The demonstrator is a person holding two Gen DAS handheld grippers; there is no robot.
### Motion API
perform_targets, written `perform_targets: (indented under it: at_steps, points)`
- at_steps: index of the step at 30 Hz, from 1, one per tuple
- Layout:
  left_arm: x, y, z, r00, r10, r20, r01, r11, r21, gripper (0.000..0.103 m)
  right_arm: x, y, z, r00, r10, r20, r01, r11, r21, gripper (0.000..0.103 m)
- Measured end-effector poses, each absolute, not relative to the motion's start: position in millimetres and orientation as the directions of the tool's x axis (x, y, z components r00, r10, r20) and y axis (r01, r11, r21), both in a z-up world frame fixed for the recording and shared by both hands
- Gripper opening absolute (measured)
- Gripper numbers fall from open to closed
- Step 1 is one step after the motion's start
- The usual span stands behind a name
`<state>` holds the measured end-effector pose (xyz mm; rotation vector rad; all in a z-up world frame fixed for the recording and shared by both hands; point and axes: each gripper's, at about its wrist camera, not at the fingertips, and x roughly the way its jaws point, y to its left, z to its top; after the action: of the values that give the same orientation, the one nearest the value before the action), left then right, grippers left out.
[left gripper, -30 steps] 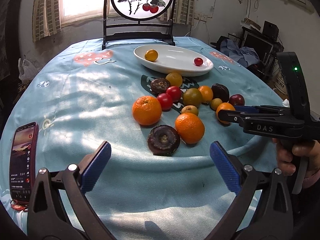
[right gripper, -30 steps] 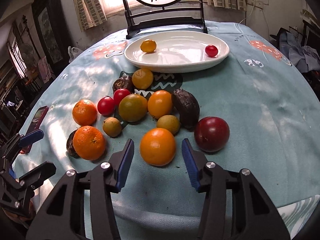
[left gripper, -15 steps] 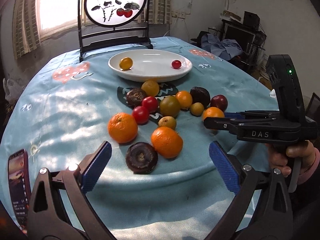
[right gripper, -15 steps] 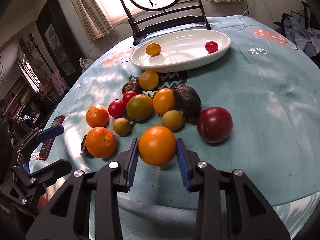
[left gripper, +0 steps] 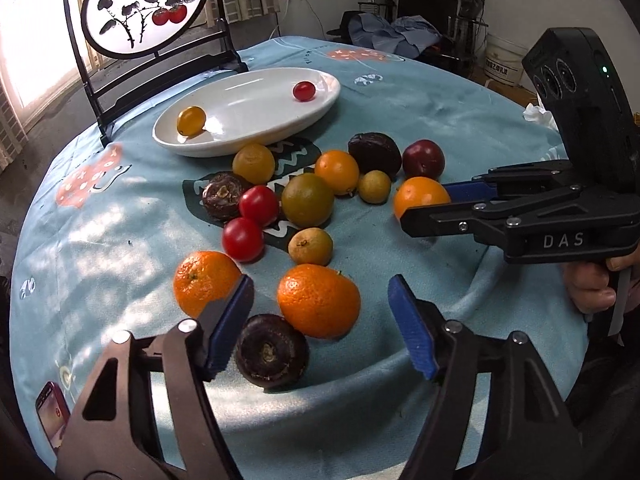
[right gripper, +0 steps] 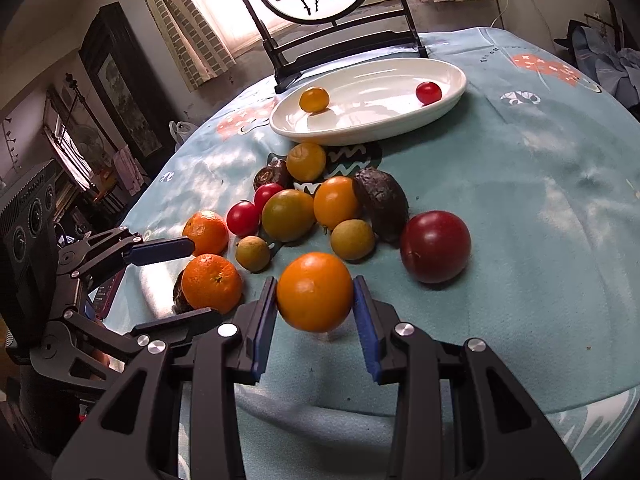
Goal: Organize fruits
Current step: 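Grasp an orange tomato with the right gripper while the left gripper grasps a tangerine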
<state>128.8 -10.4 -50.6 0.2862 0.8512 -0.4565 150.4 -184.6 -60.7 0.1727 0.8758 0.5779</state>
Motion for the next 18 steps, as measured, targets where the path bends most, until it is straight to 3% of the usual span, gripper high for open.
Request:
perform_targets:
  at_steps: [3,8,12,18]
  points:
    - [132.8,-13.7,-55.1,0.547,-0.272,-0.792,0.512,0.857,0.059,0.055,150.4,-186.2,-60.6,0.498,0.549,-0.671,-0.406,0.831,0.380,0.038]
    - [134.3,-19.5,-60.8,0.542,-0.246,-0.804,0.523,0.847,0.093,0.054,149.7,-187.4,-60.3,0.500,0.555,-0.665,-0.405,0.829,0.387,0.038]
    - [135.1,-16.5,-59.9,0.546,-0.238,-0.803,0.507,0.857,0.092,0.045,149.5,-187.8,-59.8,0.500,0.560,-0.661,-0.409,0.825,0.390,0.038]
    - [132.7,-12.8,-57.1,0.549,-0.258,-0.795,0.502,0.862,0.067,0.044,149.4,-188.3,-59.2,0.500,0.566,-0.656,-0.414,0.821,0.394,0.038]
